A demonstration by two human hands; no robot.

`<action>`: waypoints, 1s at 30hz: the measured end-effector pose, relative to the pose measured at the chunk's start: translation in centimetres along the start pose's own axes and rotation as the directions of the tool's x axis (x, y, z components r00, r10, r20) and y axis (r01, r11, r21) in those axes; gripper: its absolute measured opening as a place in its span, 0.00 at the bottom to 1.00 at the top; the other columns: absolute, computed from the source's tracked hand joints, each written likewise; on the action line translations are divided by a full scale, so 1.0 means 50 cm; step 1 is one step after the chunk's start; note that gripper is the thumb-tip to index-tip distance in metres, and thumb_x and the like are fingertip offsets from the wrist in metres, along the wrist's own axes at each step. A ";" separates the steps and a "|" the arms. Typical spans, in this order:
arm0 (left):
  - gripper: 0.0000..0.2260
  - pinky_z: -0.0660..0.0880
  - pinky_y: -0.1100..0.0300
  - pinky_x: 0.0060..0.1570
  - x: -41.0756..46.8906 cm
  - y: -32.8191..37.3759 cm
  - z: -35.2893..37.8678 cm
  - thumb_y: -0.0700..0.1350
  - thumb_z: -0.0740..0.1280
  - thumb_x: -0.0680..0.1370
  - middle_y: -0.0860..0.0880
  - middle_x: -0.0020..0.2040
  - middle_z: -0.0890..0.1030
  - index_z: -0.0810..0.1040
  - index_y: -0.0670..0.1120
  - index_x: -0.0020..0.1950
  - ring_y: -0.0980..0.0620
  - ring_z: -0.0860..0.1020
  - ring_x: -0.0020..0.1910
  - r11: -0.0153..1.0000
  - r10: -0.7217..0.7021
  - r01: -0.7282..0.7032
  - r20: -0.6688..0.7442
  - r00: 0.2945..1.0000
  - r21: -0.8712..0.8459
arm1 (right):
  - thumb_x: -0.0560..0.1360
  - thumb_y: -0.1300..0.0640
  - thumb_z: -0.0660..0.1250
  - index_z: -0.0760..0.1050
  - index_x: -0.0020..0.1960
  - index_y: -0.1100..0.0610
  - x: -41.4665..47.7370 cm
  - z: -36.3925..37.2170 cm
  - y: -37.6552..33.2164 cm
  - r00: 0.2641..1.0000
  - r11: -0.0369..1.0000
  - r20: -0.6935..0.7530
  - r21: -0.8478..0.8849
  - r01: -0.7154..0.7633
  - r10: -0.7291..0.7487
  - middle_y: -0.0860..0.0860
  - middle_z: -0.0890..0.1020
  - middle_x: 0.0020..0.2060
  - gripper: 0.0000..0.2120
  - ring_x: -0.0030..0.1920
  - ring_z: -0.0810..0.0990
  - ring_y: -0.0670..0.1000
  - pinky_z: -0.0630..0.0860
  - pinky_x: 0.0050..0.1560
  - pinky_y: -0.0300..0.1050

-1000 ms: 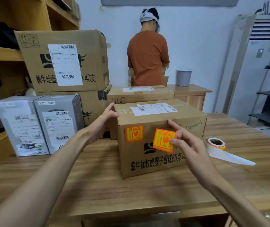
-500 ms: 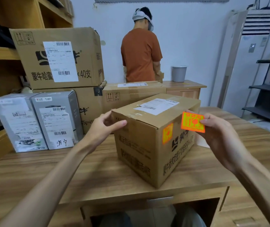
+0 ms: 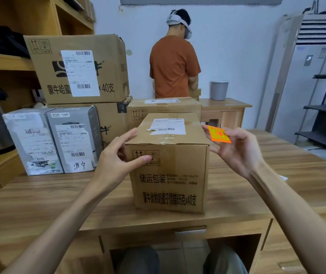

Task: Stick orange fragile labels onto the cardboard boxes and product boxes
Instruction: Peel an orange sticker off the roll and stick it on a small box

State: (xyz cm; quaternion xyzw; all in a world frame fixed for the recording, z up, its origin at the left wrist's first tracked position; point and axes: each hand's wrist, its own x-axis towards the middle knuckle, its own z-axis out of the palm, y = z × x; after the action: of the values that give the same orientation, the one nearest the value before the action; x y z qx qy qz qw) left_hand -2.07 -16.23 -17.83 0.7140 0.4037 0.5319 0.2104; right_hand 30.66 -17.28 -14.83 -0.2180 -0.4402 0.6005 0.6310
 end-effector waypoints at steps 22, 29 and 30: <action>0.20 0.75 0.52 0.41 -0.003 0.072 0.054 0.56 0.74 0.75 0.52 0.42 0.72 0.81 0.45 0.61 0.50 0.73 0.41 0.820 0.495 -0.414 -0.125 0.860 0.395 | 0.78 0.58 0.68 0.72 0.38 0.53 -0.108 0.062 0.009 0.902 0.415 0.307 -0.809 0.415 -0.303 0.48 0.70 0.30 0.11 0.34 0.66 0.48 0.63 0.37 0.43; 0.12 0.75 0.49 0.46 -0.023 0.088 0.061 0.55 0.72 0.76 0.54 0.43 0.76 0.86 0.49 0.52 0.50 0.75 0.46 0.911 0.375 -0.370 0.005 0.927 0.182 | 0.79 0.51 0.66 0.74 0.42 0.53 -0.079 0.116 0.066 0.899 0.335 0.406 -0.834 0.438 -0.165 0.46 0.66 0.29 0.09 0.32 0.65 0.47 0.62 0.33 0.49; 0.11 0.74 0.52 0.45 -0.024 0.087 0.057 0.55 0.72 0.76 0.54 0.42 0.76 0.86 0.49 0.49 0.50 0.75 0.45 0.927 0.349 -0.345 -0.003 0.937 0.151 | 0.79 0.51 0.66 0.74 0.42 0.54 -0.075 0.121 0.072 0.901 0.353 0.406 -0.829 0.433 -0.152 0.46 0.67 0.29 0.09 0.32 0.65 0.47 0.62 0.33 0.49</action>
State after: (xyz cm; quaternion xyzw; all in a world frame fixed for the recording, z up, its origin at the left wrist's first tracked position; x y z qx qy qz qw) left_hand 1.97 -19.38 -16.38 0.7798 0.3125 0.5398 0.0536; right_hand 24.06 -21.70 -15.69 -0.3599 -0.8030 0.1647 0.4456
